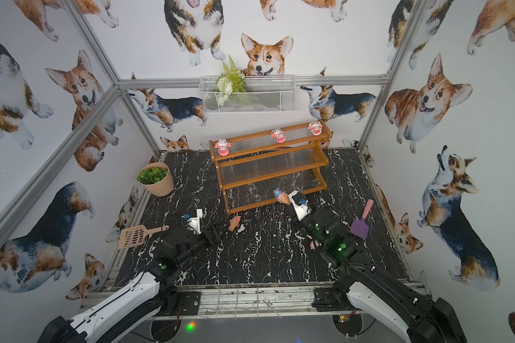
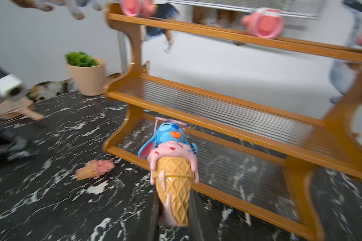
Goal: Organize plastic toys on shelves
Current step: Pick up the plastic toy at the center of the board, then place the plastic toy on the shelf.
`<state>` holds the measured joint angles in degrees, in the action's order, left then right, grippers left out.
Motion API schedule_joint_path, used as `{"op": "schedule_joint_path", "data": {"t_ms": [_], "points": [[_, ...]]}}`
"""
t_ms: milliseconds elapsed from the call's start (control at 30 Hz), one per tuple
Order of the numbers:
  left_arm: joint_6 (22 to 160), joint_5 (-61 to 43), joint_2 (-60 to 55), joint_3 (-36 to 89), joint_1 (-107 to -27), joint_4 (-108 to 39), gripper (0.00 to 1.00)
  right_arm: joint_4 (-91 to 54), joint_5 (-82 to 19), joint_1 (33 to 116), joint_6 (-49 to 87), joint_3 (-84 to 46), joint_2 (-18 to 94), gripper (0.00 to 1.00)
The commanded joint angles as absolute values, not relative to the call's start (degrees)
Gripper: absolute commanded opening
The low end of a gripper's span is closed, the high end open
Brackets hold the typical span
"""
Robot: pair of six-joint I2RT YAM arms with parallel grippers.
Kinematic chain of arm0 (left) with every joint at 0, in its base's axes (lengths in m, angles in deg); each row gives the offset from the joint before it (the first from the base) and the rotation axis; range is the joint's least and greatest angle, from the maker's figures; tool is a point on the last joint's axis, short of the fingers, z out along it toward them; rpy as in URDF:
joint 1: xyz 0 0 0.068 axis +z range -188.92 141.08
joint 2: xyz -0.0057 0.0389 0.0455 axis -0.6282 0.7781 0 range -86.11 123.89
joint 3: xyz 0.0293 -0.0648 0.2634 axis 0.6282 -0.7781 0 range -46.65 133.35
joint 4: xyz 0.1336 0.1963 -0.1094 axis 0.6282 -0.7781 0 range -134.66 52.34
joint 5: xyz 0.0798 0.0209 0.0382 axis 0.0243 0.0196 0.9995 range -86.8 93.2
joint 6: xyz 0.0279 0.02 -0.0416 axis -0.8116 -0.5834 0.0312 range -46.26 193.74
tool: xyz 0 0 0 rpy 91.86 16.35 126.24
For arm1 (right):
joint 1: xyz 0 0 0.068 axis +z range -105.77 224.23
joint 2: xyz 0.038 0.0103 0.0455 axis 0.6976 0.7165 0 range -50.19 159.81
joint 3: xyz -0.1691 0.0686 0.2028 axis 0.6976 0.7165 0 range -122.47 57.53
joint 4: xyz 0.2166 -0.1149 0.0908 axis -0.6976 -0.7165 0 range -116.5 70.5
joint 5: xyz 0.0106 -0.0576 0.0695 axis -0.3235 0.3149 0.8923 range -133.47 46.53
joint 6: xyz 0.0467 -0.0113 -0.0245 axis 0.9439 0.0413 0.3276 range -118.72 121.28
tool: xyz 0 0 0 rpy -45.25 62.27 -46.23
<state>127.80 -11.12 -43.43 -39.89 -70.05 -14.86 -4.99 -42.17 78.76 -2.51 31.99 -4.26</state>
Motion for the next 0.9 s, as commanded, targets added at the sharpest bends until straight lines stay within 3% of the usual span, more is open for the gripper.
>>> {"op": "schedule_joint_path", "data": {"t_ms": [0, 267, 567, 867], "points": [[125.4, -14.89, -40.68, -39.57, -69.59, -9.11, 0.89, -7.54, -30.18, 66.74, 3.64, 27.34, -1.01, 0.12], [121.46, -15.36, -44.98, -38.47, -69.42, -14.65, 0.9, -2.07, -20.95, 47.44, 7.75, 16.33, 15.25, 0.12], [120.7, -15.51, -50.85, -39.28, -69.15, -18.15, 0.9, -8.11, -22.38, 45.99, 3.3, 0.24, 32.79, 0.14], [120.85, -15.64, -51.91, -39.77, -69.15, -18.85, 0.91, -5.28, -24.66, 46.03, 7.08, -3.74, 41.49, 0.15]]}}
